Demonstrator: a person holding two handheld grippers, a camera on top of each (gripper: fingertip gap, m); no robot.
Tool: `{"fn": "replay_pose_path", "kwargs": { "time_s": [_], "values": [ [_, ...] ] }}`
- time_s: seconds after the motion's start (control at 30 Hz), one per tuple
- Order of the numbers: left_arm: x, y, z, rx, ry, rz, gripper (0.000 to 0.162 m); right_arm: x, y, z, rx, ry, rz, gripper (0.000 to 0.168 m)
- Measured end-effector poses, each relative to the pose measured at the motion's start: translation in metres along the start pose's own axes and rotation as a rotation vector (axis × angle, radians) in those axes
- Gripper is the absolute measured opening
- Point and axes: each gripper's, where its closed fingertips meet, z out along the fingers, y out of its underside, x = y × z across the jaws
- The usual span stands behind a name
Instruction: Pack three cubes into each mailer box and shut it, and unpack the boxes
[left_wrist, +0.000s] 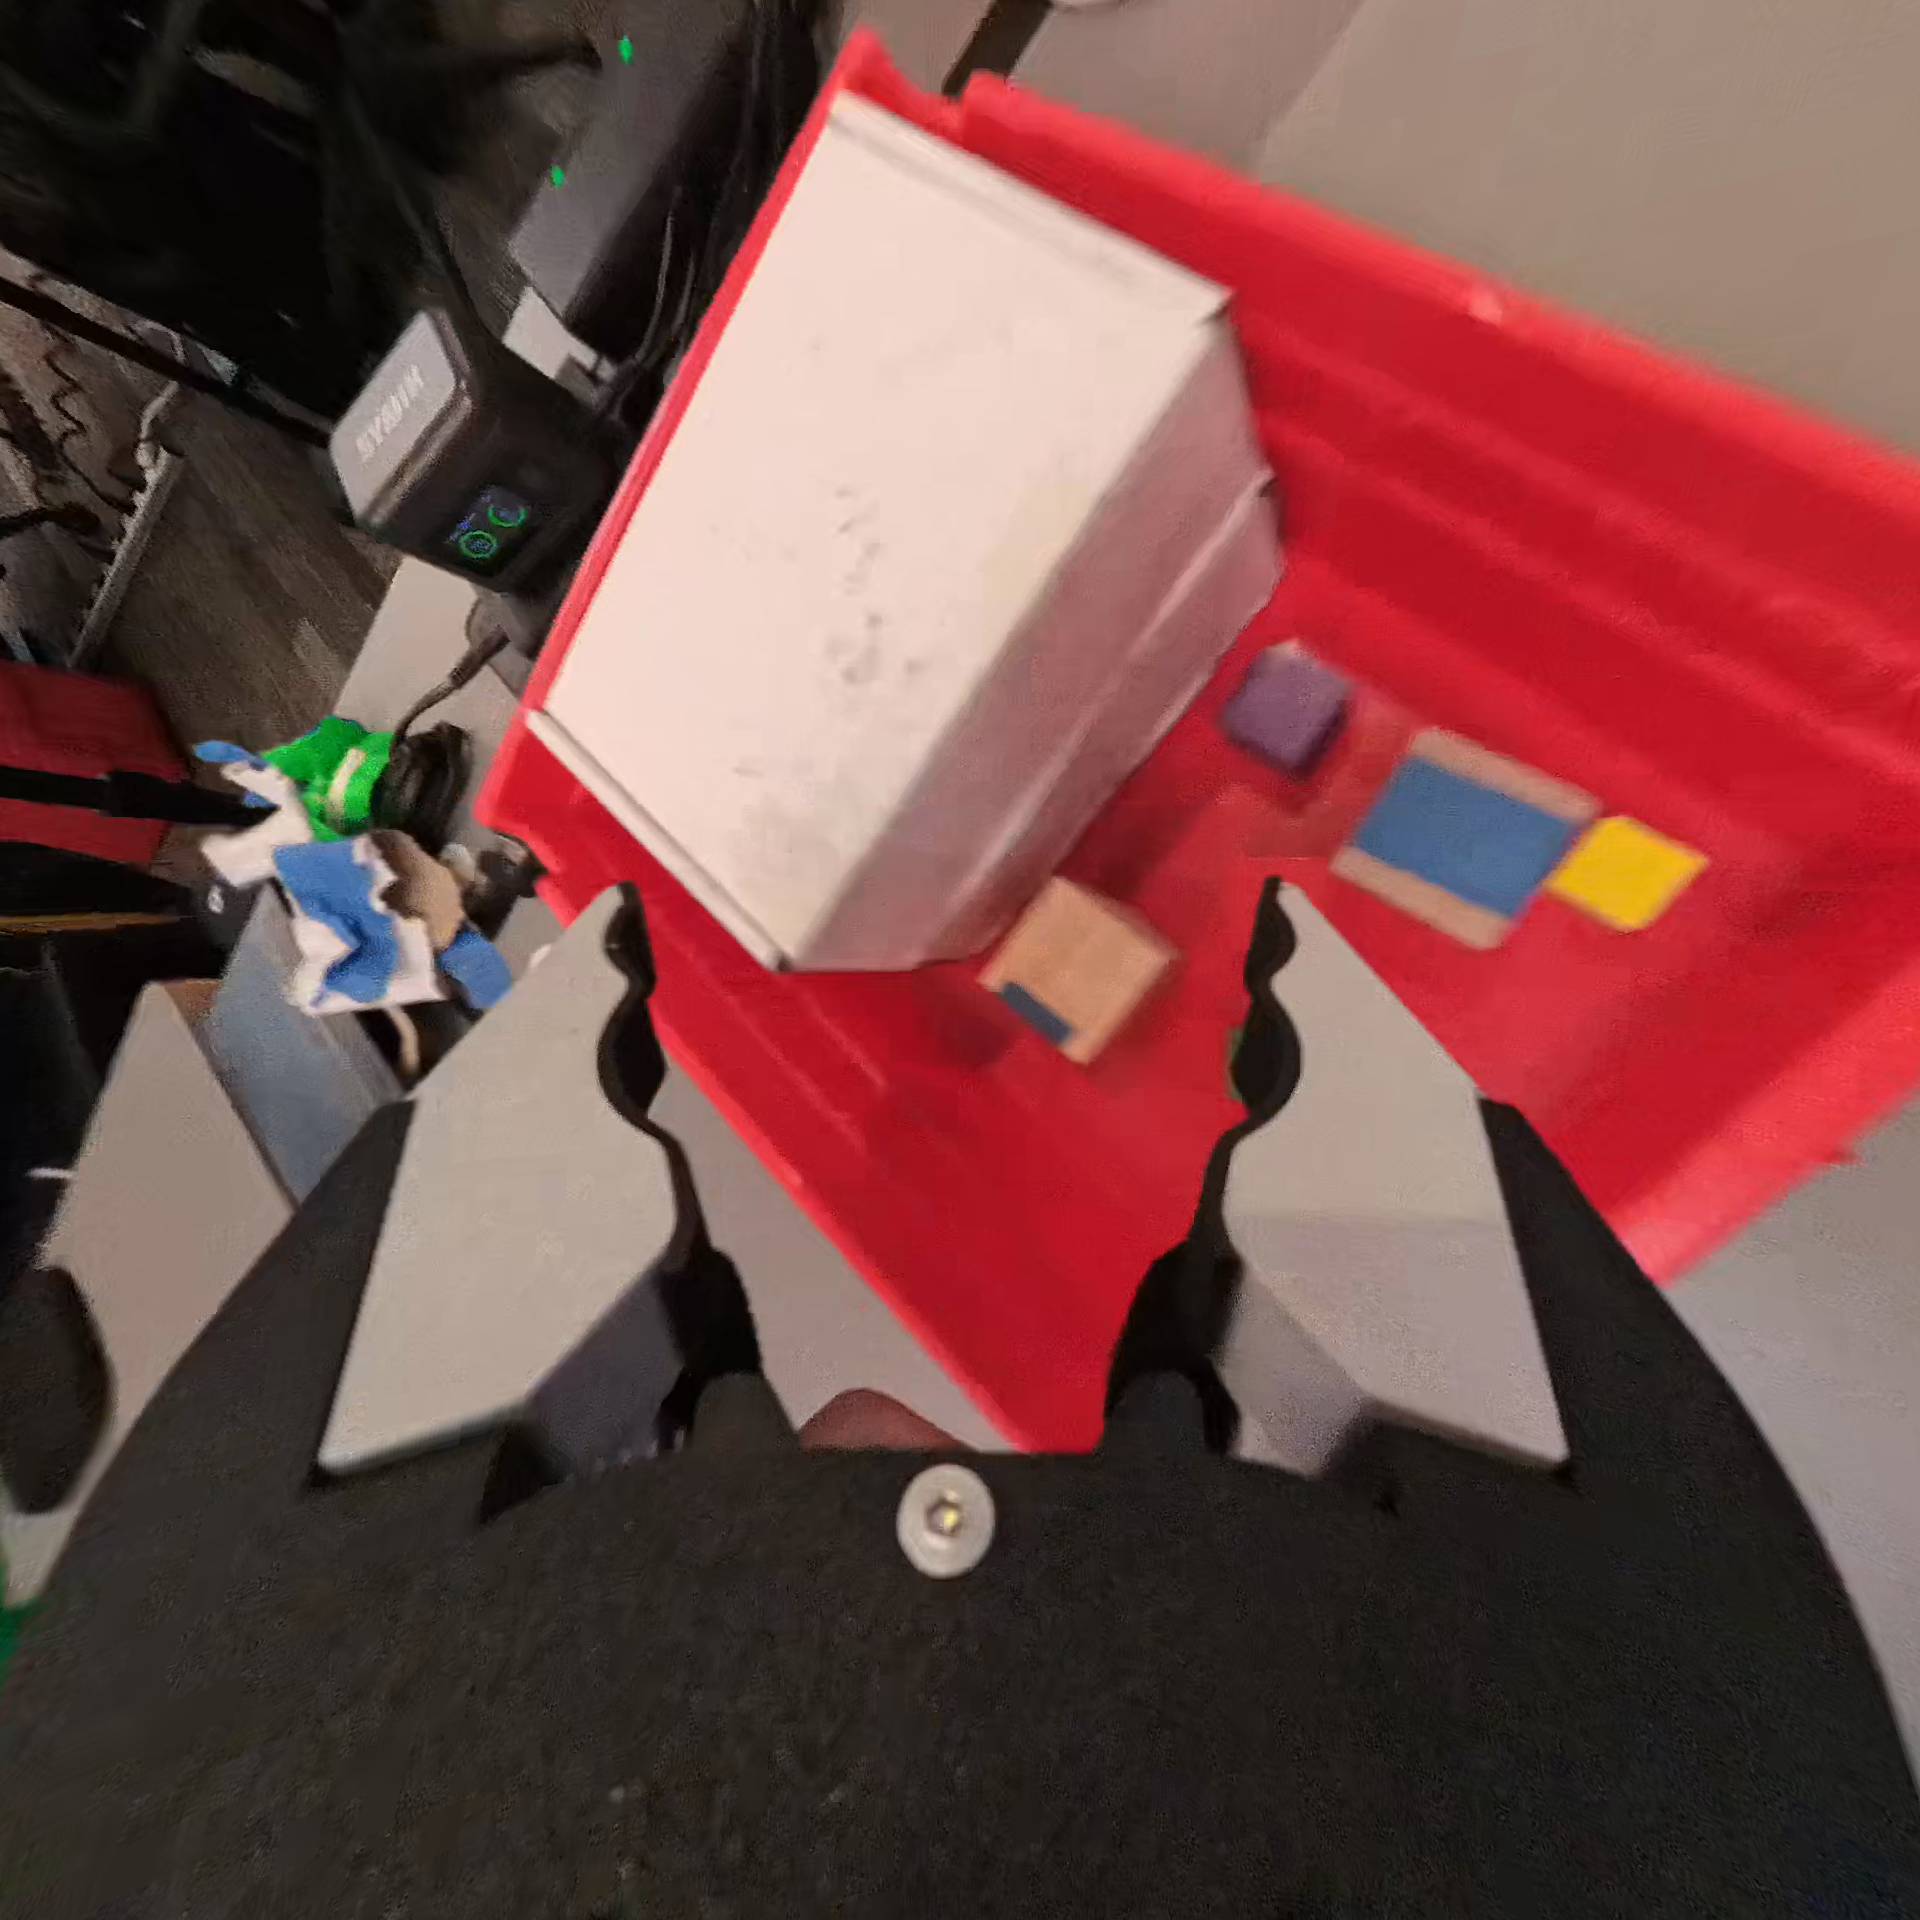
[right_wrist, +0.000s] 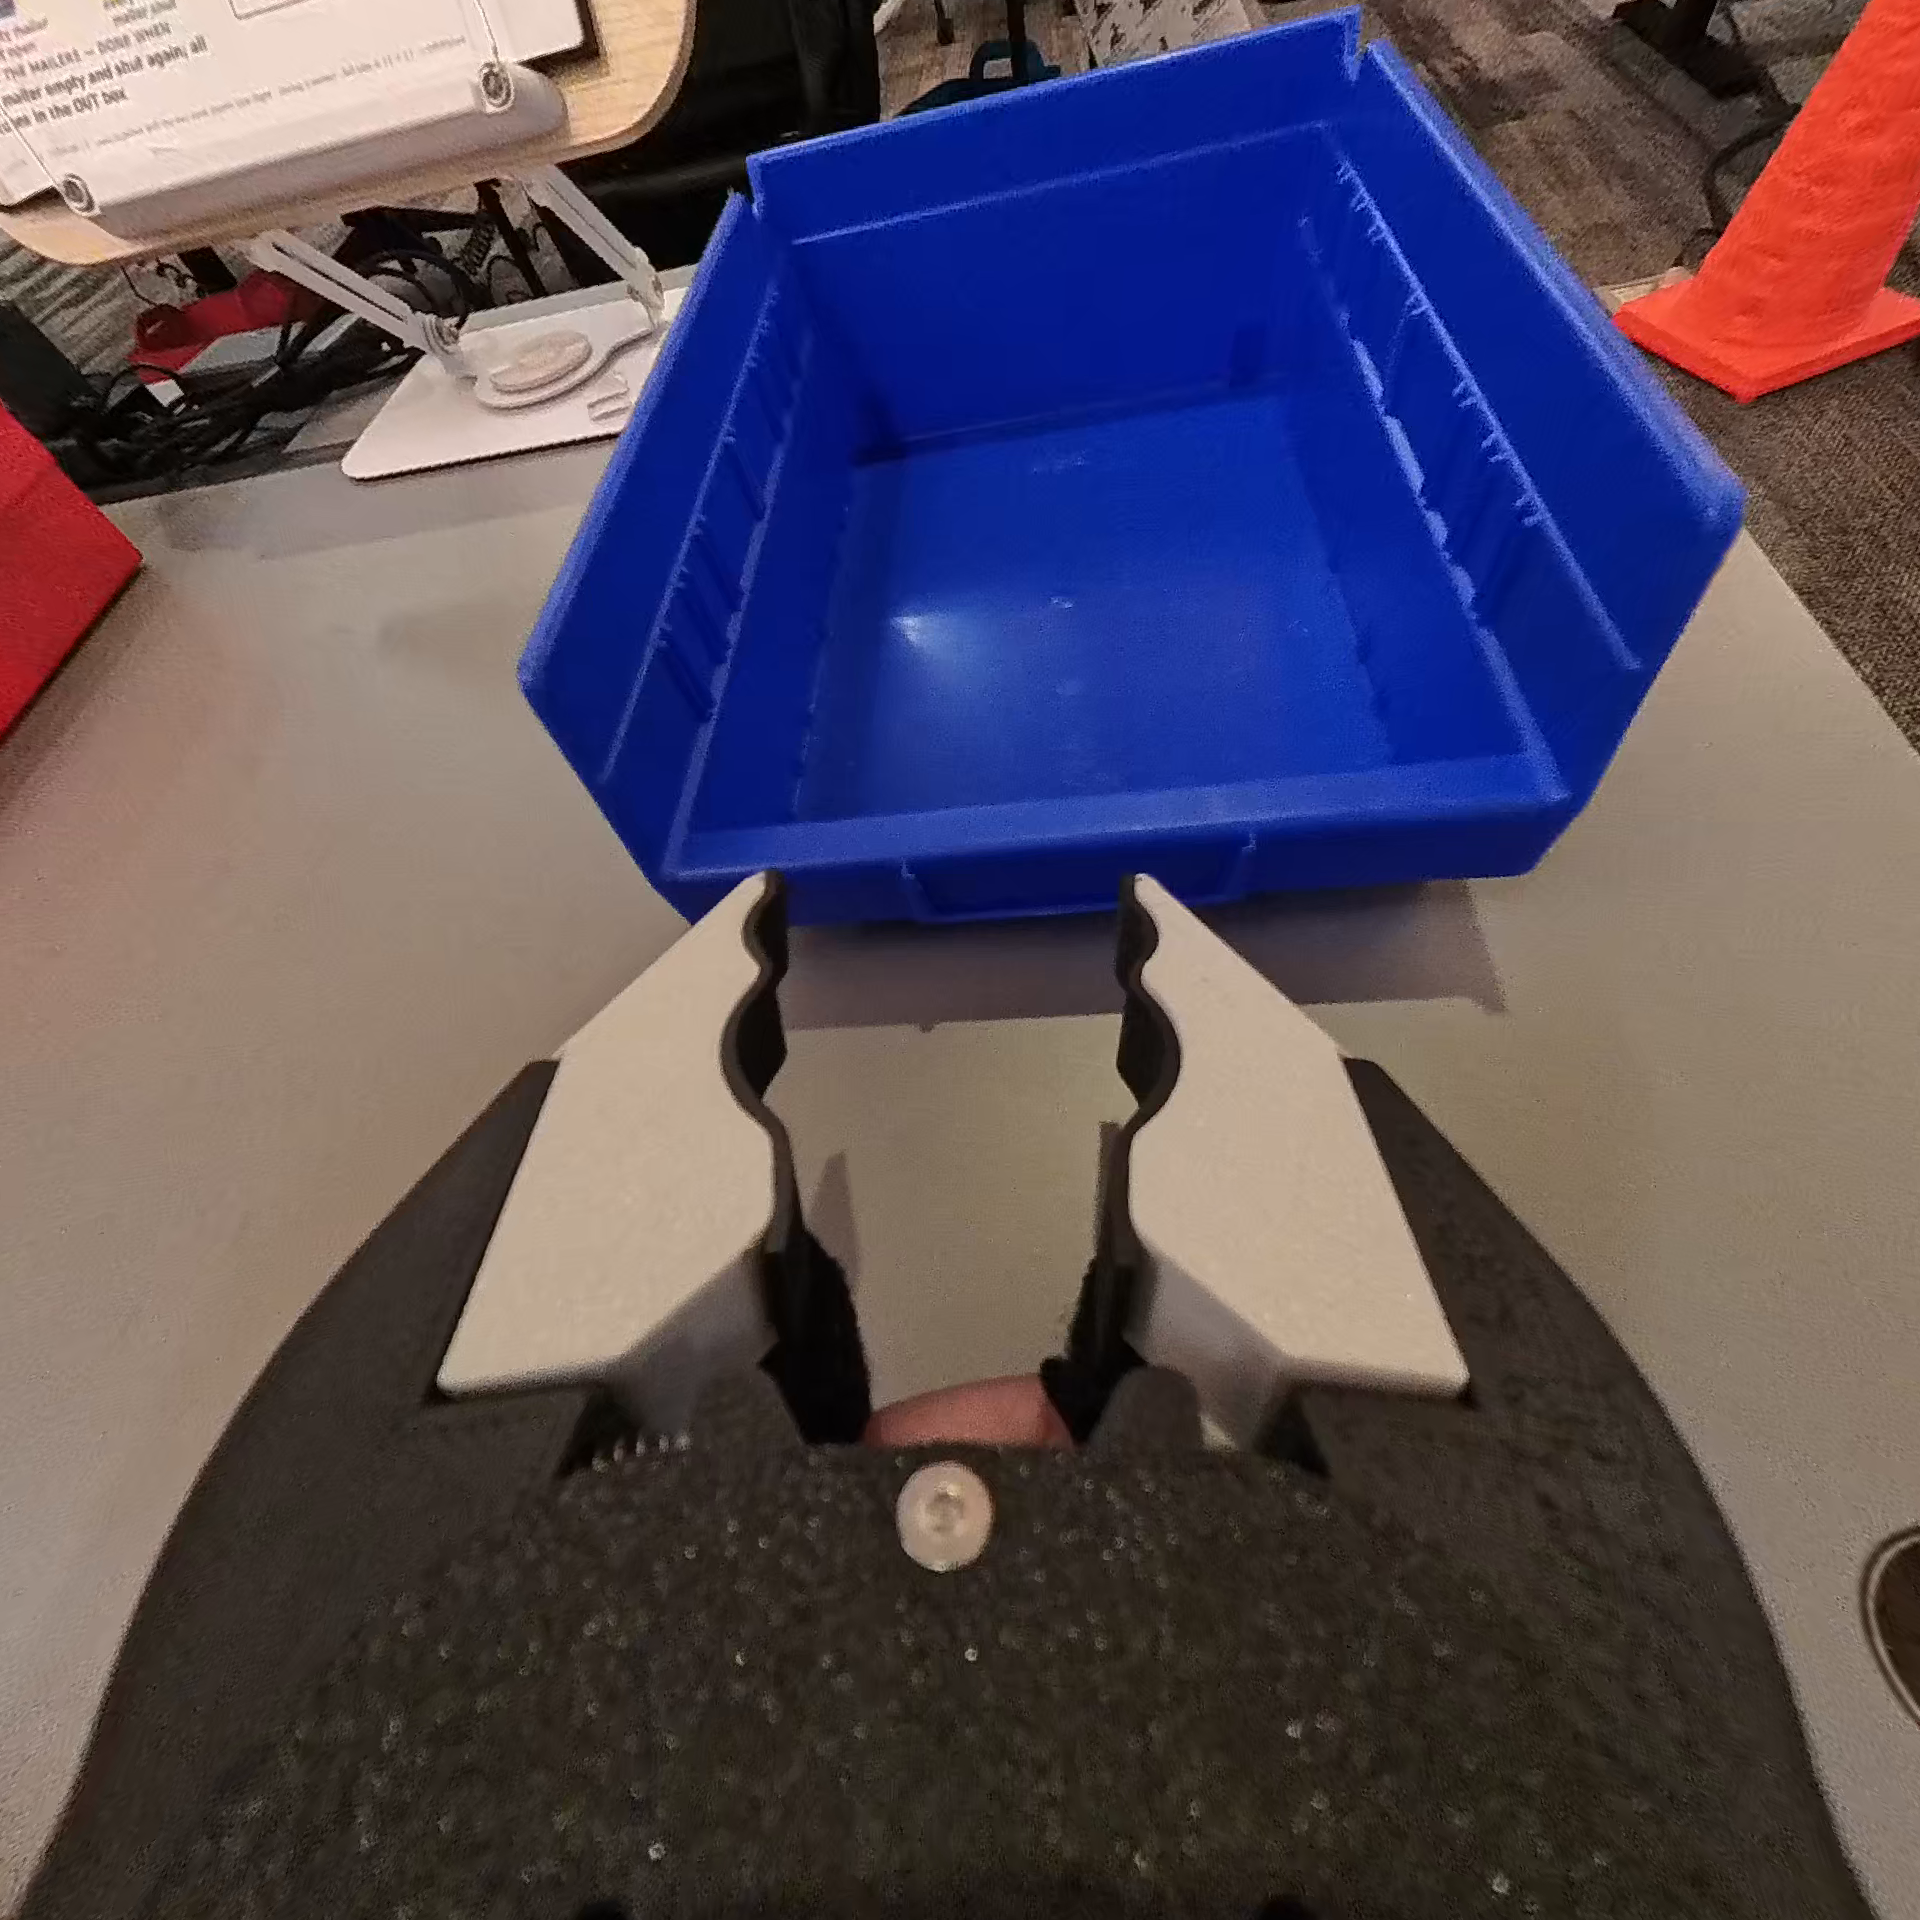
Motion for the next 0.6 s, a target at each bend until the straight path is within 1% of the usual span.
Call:
{"fn": "replay_pose_path", "kwargs": {
  "time_s": [0.1, 0.17, 0.23, 0.33, 0.4, 0.43, 0.53, 0.57, 0.6],
  "values": [
    [-0.03, -0.004, 0.026, -0.115, 0.05, 0.14, 0.126, -0.005, 0.003, 0.001, -0.013, -0.001, -0.02, 0.063],
    [-0.041, -0.008, 0.043, -0.179, 0.079, 0.239, 0.135, -0.008, 0.005, 0.001, -0.02, 0.003, -0.043, 0.063],
    [-0.046, -0.011, 0.062, -0.238, 0.114, 0.321, 0.142, -0.008, 0.006, 0.001, -0.024, 0.011, -0.061, 0.063],
    [-0.045, -0.007, 0.081, -0.378, 0.181, 0.413, 0.15, -0.006, 0.007, 0.002, -0.029, 0.013, -0.056, 0.063],
    [-0.04, -0.006, 0.088, -0.43, 0.229, 0.432, 0.144, -0.004, 0.009, 0.003, -0.037, 0.004, -0.037, 0.063],
    [-0.04, -0.005, 0.091, -0.452, 0.238, 0.437, 0.143, -0.004, 0.009, 0.004, -0.041, -0.001, -0.026, 0.063],
    [-0.041, -0.004, 0.095, -0.479, 0.234, 0.456, 0.137, -0.003, 0.011, 0.003, -0.047, -0.014, -0.004, 0.063],
    [-0.042, -0.005, 0.093, -0.481, 0.232, 0.464, 0.133, -0.003, 0.011, 0.003, -0.047, -0.017, -0.001, 0.063],
    [-0.043, -0.008, 0.09, -0.474, 0.224, 0.471, 0.124, -0.003, 0.011, 0.003, -0.047, -0.018, 0.001, 0.063]
  ]
}}
